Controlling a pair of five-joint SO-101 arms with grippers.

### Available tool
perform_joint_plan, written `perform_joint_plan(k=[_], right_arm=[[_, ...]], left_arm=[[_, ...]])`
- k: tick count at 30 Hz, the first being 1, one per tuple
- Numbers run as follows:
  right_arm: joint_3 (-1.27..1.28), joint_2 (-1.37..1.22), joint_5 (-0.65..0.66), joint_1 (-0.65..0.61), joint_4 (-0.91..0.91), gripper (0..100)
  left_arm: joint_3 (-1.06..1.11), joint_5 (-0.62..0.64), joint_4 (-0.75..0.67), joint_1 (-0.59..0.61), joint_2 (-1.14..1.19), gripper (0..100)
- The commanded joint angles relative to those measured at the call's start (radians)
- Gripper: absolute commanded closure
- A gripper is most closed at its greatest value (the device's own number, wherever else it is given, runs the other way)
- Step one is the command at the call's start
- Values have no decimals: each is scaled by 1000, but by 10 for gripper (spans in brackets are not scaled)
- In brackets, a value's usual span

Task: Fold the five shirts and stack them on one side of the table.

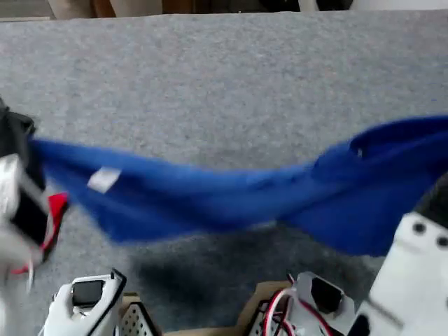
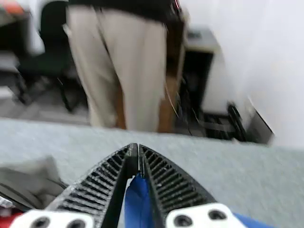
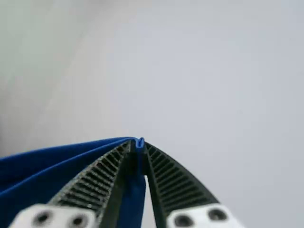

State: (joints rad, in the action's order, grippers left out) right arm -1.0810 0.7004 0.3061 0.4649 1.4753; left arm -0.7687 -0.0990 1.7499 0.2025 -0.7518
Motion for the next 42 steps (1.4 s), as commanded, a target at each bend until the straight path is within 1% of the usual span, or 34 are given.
perform_joint_plan(k=[1, 7, 11, 13, 15, 18, 21, 25, 27, 28, 31, 34, 36, 37, 39, 41, 42], right_arm=[[-2, 22, -8, 16, -61, 995], [5, 74, -8, 15, -143, 995], [22, 50, -8, 8, -157, 995], [58, 16, -15, 8, -157, 995], [108, -27, -52, 8, -167, 995], [200, -97, -69, 8, -210, 995], [315, -176, -71, 1, -273, 995], [484, -280, -29, -77, -345, 995], [564, -328, 3, -122, -377, 995], [598, -349, 14, -136, -393, 995], [676, -403, 29, -145, -445, 995], [727, -438, 29, -145, -479, 995], [742, -452, 29, -145, -482, 995], [746, -453, 29, -148, -482, 995], [728, -447, 29, -193, -477, 995], [699, -429, 29, -252, -473, 995], [684, -417, 35, -294, -468, 995]], left_arm=[[3, -15, 8, 58, -53, 981], [3, -5, -20, 112, -107, 981], [15, -5, -55, 137, -104, 981], [60, 17, -69, 135, -91, 981], [140, 55, -115, 135, -74, 980], [298, 86, -230, 135, -50, 980], [508, 120, -385, 133, -21, 980], [799, 164, -626, 123, 41, 980], [904, 166, -684, 78, 79, 980], [937, 167, -684, 48, 97, 980], [987, 170, -638, -81, 151, 980], [984, 170, -601, -209, 208, 980], [984, 170, -606, -279, 242, 980], [984, 170, -617, -301, 260, 980], [984, 173, -644, -322, 300, 980], [965, 204, -654, -315, 326, 980], [941, 232, -643, -290, 338, 980]])
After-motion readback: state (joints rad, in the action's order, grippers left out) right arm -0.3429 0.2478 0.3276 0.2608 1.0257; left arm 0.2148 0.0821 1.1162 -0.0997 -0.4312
